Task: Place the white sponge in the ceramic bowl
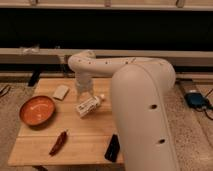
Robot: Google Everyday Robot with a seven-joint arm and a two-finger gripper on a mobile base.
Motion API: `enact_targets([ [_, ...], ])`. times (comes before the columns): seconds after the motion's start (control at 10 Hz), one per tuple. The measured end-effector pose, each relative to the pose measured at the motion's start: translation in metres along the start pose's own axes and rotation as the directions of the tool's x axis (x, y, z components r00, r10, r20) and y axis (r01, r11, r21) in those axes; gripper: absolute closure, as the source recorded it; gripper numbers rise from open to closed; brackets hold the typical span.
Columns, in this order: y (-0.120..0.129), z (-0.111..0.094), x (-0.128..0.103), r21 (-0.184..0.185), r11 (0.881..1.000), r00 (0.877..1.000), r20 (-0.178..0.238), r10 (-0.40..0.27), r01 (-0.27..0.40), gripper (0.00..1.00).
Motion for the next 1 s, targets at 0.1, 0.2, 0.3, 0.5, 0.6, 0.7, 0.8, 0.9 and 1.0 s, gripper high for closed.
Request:
enact_targets([
  [0.1, 0.005, 0.001, -0.014, -0.003, 1.0, 1.0, 0.02, 0.004, -0.004, 0.35],
  [0.2, 0.012, 0.002, -0.03, -0.011, 1.0, 0.999, 0.043, 0.009, -0.009, 0.35],
  [0.3, 0.016, 0.003, -0.042, -0.015, 1.0, 0.998, 0.058, 0.012, -0.011, 0.35],
  [0.5, 0.038, 0.002, -0.07, -0.019, 1.0, 0.996, 0.094, -0.006, 0.008, 0.35],
  [0.6, 0.053, 0.003, -0.083, -0.016, 1.0, 0.994, 0.107, -0.025, 0.026, 0.35],
  [0.7, 0.068, 0.004, -0.094, -0.012, 0.999, 0.992, 0.116, -0.04, 0.042, 0.35],
  [0.8, 0.079, 0.004, -0.104, -0.012, 0.999, 0.991, 0.125, -0.051, 0.053, 0.35],
  [0.9, 0.088, 0.006, -0.112, -0.02, 0.998, 0.99, 0.128, -0.057, 0.06, 0.35],
  [1.0, 0.099, 0.008, -0.123, -0.033, 0.997, 0.989, 0.135, -0.062, 0.067, 0.35],
])
